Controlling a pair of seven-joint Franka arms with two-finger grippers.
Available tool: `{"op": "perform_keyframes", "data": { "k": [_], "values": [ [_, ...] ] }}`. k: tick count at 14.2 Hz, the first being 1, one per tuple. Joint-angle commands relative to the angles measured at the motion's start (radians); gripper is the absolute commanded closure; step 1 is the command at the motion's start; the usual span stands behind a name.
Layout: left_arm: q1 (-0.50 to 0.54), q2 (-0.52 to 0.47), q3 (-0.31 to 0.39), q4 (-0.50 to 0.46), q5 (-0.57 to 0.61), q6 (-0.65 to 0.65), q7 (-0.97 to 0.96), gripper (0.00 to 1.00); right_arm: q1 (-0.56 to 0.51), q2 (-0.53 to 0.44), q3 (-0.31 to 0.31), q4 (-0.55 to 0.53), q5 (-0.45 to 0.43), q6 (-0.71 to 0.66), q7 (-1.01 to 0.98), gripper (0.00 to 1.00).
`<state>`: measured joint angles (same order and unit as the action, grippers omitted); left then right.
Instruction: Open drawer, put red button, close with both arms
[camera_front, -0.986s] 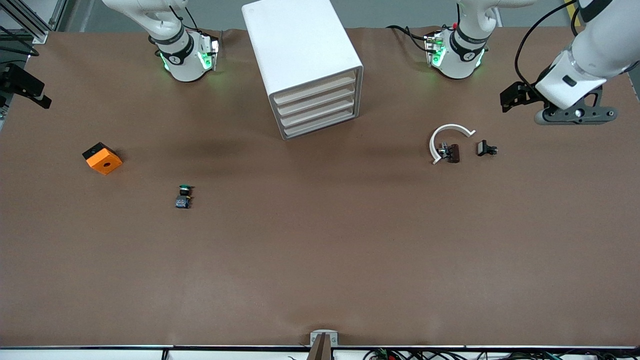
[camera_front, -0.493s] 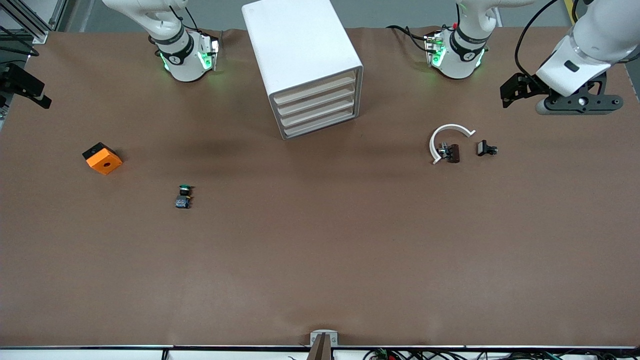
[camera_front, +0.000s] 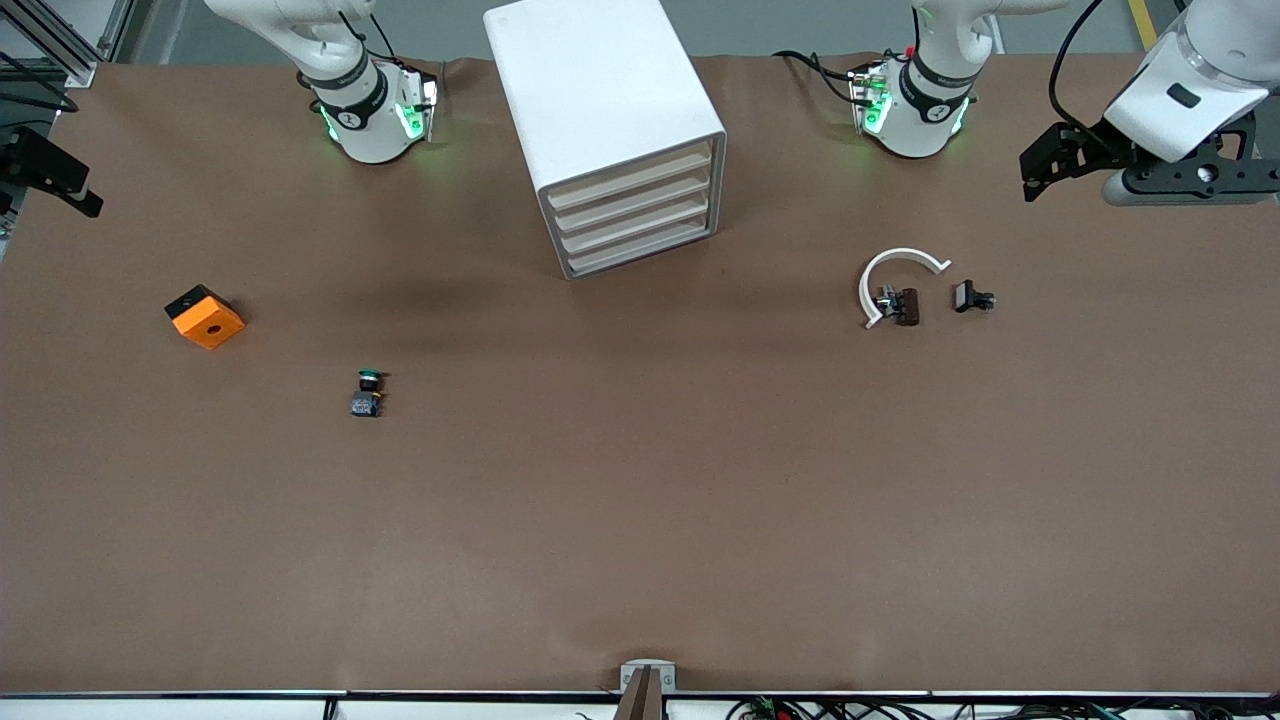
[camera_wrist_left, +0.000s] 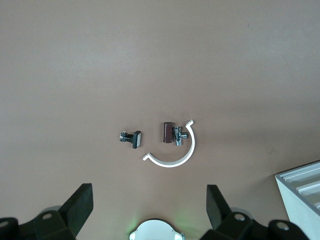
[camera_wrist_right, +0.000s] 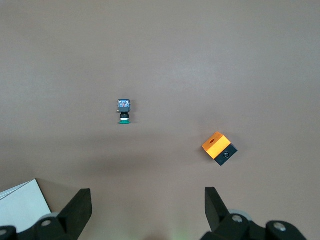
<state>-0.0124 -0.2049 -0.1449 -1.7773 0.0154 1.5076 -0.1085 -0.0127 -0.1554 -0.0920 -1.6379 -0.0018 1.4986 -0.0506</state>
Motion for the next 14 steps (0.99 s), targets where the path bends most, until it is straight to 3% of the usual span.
{"op": "perform_keyframes", "data": {
  "k": [1, 14],
  "values": [
    [0.015, 0.004, -0.007, 0.018, -0.019, -0.02, 0.006, 0.0, -0.004, -0.023, 0.003, -0.022, 0.0, 0.009, -0.002, 0.0],
    [0.039, 0.015, 0.002, 0.027, -0.06, -0.021, -0.01, 0.0, -0.006, -0.023, 0.003, -0.022, -0.001, 0.008, -0.002, 0.0]
  ]
}}
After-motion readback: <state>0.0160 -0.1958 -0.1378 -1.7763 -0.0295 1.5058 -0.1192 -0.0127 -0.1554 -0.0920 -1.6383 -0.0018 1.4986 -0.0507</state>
